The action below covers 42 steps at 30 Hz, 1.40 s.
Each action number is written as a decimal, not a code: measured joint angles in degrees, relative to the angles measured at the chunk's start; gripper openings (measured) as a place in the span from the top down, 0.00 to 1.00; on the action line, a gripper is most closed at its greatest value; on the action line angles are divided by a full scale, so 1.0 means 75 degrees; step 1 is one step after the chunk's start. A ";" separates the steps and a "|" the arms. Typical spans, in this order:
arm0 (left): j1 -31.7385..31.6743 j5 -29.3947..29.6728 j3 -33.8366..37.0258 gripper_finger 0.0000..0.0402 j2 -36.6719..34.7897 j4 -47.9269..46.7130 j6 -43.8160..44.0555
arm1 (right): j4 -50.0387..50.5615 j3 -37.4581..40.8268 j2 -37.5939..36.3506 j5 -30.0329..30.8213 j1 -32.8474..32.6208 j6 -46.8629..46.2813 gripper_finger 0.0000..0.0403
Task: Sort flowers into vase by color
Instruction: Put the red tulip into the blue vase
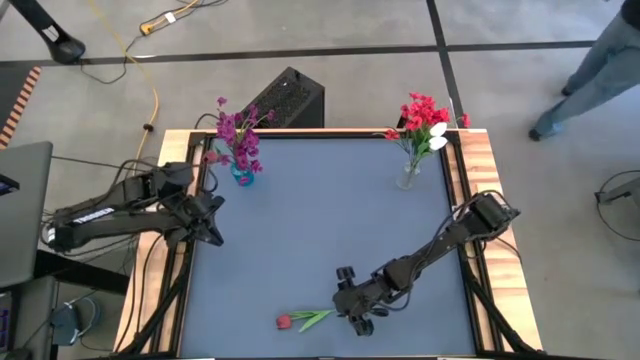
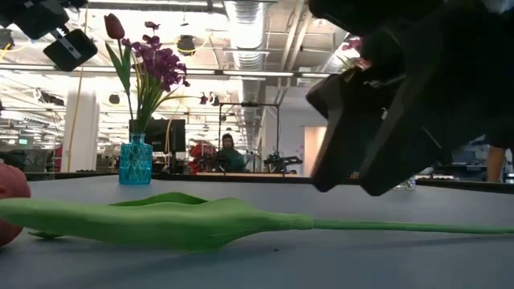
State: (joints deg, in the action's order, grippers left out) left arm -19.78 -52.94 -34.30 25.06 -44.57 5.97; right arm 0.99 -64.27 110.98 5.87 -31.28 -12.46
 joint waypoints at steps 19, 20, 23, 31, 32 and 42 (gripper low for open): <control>0.2198 0.1779 0.0000 0.95 0.0006 0.1080 0.1321 | 0.1243 -0.0214 0.0193 -0.0187 -0.0140 -0.1365 0.94; 0.2243 0.1827 0.0000 0.95 0.0006 0.1080 0.1364 | 0.1388 -0.0208 0.0094 -0.0196 -0.0092 -0.1365 0.96; 0.2350 0.1960 0.0000 0.95 0.0006 0.1080 0.1383 | 0.1739 -0.0139 -0.0342 -0.0087 0.0052 -0.1274 0.94; 0.2775 0.2813 0.0144 0.95 -0.0003 0.1262 0.1527 | -0.1832 0.2048 -0.2053 0.0501 0.0690 -0.0106 0.96; 0.2868 0.2952 0.0279 0.95 -0.0003 0.1425 0.1552 | -0.2942 0.2440 -0.2183 0.0506 0.0846 -0.0096 0.96; 0.4432 0.4156 0.3500 0.95 0.0113 0.7348 0.2633 | -1.0668 0.3433 -0.0758 -0.0263 0.1714 0.0101 0.96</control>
State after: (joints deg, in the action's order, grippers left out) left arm 13.46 -21.76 -8.05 25.90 10.54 25.71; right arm -79.02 -38.52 105.29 3.90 -18.43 -11.70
